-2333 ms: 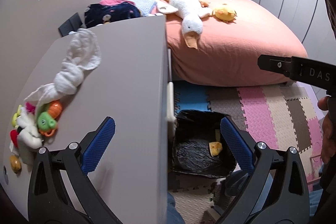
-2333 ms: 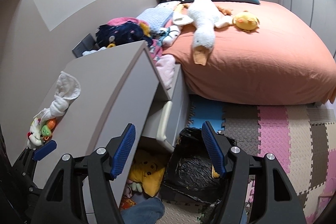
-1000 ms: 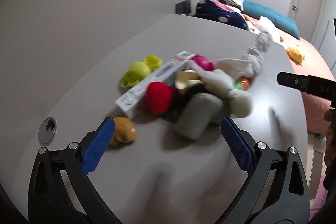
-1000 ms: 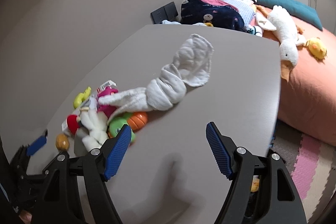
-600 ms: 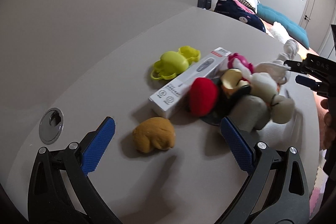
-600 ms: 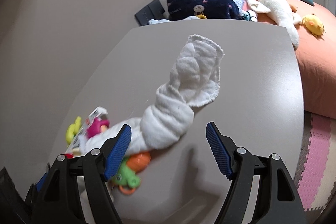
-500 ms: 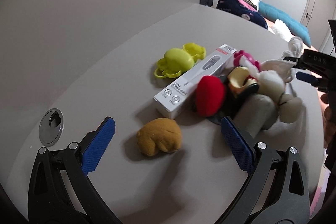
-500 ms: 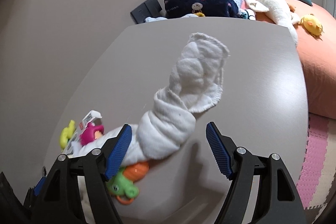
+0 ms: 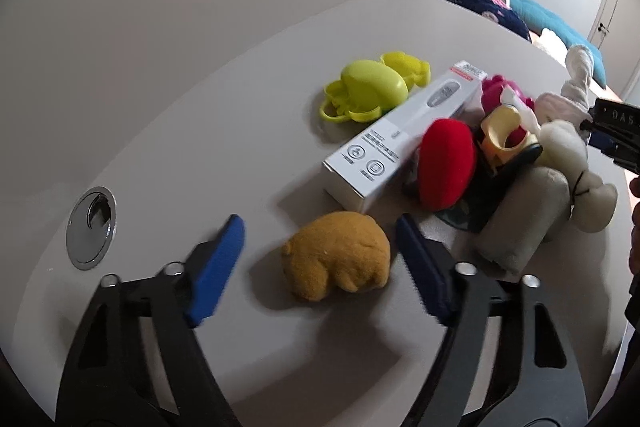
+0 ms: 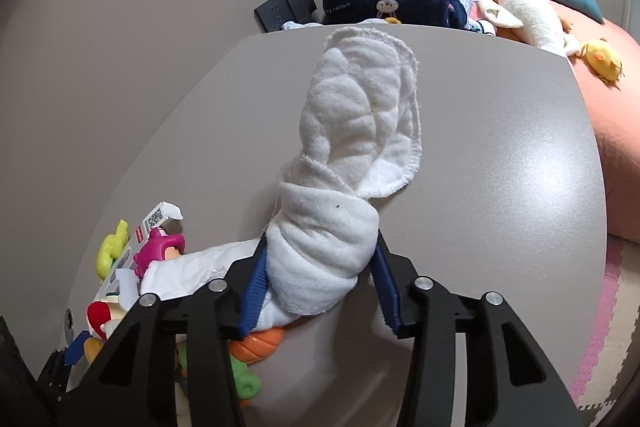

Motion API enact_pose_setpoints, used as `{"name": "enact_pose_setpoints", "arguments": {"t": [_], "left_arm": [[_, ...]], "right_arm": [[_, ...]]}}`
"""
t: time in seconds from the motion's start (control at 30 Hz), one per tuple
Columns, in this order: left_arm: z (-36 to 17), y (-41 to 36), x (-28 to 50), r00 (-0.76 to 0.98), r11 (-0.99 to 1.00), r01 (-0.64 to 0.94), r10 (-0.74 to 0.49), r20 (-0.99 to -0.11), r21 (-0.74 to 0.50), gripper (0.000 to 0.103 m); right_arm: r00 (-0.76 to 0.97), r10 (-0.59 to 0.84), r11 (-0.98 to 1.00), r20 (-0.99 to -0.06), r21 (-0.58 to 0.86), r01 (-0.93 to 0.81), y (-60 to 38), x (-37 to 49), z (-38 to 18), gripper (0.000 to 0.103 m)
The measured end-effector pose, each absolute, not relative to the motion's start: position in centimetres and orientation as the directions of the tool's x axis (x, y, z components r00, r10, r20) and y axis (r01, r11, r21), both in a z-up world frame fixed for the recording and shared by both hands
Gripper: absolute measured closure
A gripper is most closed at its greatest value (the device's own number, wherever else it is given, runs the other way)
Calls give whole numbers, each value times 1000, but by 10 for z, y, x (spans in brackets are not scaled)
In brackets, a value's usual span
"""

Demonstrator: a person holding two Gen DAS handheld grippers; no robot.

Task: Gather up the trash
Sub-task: 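Grasp the white cloth with the right tool while the left tool grasps the brown plush, then carry cloth and brown plush over the black bin and release both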

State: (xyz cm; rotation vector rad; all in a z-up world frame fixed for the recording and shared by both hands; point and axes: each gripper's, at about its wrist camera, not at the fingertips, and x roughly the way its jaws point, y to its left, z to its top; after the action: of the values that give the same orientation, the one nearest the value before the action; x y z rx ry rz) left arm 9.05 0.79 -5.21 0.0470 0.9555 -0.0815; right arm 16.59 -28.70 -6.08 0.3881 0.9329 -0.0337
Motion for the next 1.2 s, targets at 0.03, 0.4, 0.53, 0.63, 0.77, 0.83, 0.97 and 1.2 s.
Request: {"name": "enact_pose_setpoints", "arguments": {"t": [0.03, 0.4, 0.53, 0.63, 0.77, 0.83, 0.97, 1.2], "left_arm": [[-51, 10, 90, 578, 996, 85, -48, -814, 2, 42], [-44, 28, 80, 620, 998, 41, -61, -782, -46, 57], [-34, 32, 74, 635, 998, 41, -60, -770, -44, 57], [-26, 30, 70, 646, 998, 35, -58, -761, -46, 57], [-14, 22, 62, 666, 998, 36, -57, -744, -44, 57], [-5, 13, 57, 679, 998, 50, -63, -731, -39, 57], [8, -5, 50, 694, 995, 84, -92, -715, -46, 57], [25, -46, 35, 708, 985, 164, -148, -691, -43, 57]], "right_arm": [[603, 142, 929, -785, 316, 193, -287, 165, -60, 56], [685, 150, 933, -712, 332, 140, -288, 150, -32, 56], [705, 149, 934, -693, 333, 129, -290, 141, -19, 56], [718, 149, 932, -679, 340, 128, -294, 133, -11, 56], [732, 144, 928, -666, 347, 133, -302, 120, -3, 56], [738, 139, 927, -661, 349, 139, -309, 113, 1, 56], [749, 125, 923, -651, 353, 153, -325, 96, 8, 56], [763, 82, 919, -642, 344, 191, -355, 62, 12, 56]]}}
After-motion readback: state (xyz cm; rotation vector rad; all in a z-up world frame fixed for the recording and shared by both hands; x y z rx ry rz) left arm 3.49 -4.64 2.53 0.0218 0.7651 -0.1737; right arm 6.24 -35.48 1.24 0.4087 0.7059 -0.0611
